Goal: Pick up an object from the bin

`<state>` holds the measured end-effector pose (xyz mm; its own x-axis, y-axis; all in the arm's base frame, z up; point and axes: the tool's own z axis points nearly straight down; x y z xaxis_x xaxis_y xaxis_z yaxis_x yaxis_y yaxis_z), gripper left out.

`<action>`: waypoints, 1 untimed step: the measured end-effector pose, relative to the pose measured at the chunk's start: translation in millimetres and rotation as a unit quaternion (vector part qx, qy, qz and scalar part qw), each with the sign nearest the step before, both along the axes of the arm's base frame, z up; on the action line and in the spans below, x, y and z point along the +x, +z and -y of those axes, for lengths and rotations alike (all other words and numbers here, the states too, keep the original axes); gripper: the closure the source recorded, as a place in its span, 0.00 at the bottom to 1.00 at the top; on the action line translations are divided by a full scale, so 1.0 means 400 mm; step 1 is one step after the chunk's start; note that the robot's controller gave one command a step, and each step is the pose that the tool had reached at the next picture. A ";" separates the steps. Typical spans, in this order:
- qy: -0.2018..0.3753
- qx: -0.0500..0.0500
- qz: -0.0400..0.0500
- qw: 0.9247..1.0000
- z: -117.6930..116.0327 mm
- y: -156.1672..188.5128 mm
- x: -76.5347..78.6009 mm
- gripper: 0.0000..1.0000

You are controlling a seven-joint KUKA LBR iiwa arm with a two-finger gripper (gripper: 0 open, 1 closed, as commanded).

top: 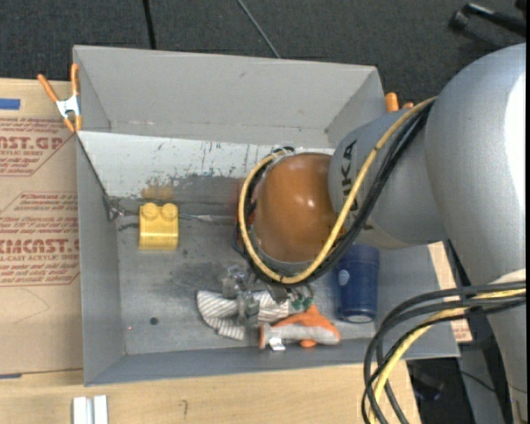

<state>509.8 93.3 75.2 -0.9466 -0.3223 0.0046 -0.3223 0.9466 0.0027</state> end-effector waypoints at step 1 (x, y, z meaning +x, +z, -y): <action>0.000 -0.001 -0.002 1.000 0.000 0.049 -0.003 1.00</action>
Offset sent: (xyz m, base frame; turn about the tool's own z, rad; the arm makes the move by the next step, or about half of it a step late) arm 0.0001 0.0001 0.0504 0.0000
